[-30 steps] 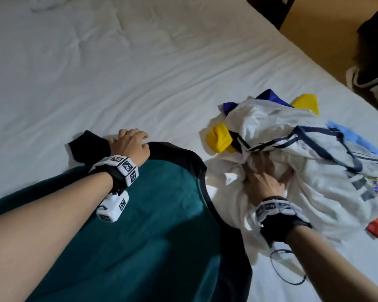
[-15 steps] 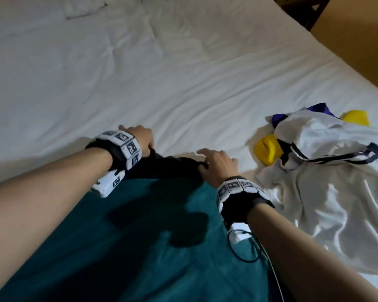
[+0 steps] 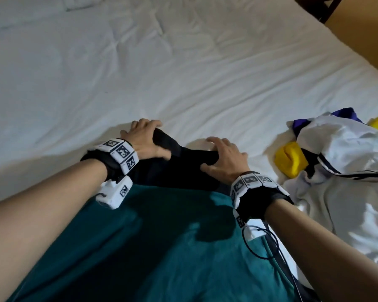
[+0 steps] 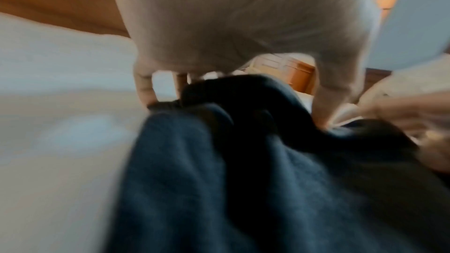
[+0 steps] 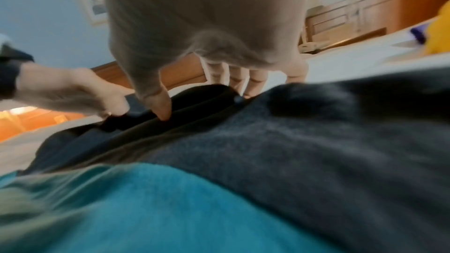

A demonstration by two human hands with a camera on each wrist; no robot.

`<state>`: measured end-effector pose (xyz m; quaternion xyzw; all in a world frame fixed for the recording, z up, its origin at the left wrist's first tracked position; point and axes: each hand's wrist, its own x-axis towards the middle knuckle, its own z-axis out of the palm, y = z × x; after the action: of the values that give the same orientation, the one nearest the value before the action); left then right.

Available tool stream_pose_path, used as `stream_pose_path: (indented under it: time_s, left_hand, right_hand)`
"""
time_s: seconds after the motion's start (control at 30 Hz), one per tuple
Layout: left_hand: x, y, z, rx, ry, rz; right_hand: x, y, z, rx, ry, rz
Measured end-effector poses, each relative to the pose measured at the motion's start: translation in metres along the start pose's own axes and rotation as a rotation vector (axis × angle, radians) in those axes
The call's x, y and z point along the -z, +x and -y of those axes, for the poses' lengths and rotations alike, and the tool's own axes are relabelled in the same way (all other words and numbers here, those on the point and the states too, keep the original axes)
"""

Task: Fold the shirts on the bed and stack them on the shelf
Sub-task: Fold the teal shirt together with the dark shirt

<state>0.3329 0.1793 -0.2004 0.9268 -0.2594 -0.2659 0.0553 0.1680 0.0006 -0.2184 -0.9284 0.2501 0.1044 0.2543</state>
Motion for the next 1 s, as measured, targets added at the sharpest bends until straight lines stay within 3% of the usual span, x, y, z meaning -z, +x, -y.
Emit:
stream_pose_path:
  time_s: [0.1, 0.17, 0.27, 0.33, 0.37, 0.47, 0.6, 0.8, 0.87, 1.0]
  left_hand:
    - [0.008, -0.003, 0.015, -0.130, 0.181, 0.080]
    - [0.018, 0.006, 0.021, -0.093, -0.043, 0.004]
    - [0.032, 0.025, 0.026, 0.037, -0.536, -0.237]
    - [0.033, 0.033, 0.026, 0.091, -0.675, -0.462]
    - [0.031, 0.033, 0.025, 0.125, -0.665, -0.503]
    - [0.016, 0.030, 0.023, 0.312, -0.484, -0.410]
    - [0.004, 0.021, 0.033, 0.585, -0.421, -0.278]
    - [0.016, 0.026, 0.041, 0.560, -0.654, -0.070]
    - [0.022, 0.033, 0.048, 0.555, -0.766, -0.106]
    - [0.018, 0.039, 0.072, 0.393, -0.881, -0.274]
  right_hand:
    - [-0.004, 0.019, 0.016, 0.021, 0.076, -0.062]
    - [-0.001, 0.031, 0.023, -0.017, 0.182, -0.121]
    - [0.005, 0.042, 0.027, -0.136, 0.333, -0.215]
    - [0.003, 0.046, 0.024, -0.222, 0.338, -0.173]
    - [0.002, 0.046, 0.024, -0.263, 0.331, -0.132]
    - [0.001, 0.045, 0.033, -0.326, 0.357, -0.082]
    - [0.000, 0.054, 0.050, -0.244, 0.210, -0.060]
    - [0.013, 0.080, 0.065, -0.220, 0.298, 0.063]
    - [0.022, 0.088, 0.064, -0.211, 0.368, 0.094]
    - [0.026, 0.100, 0.056, -0.219, 0.373, -0.075]
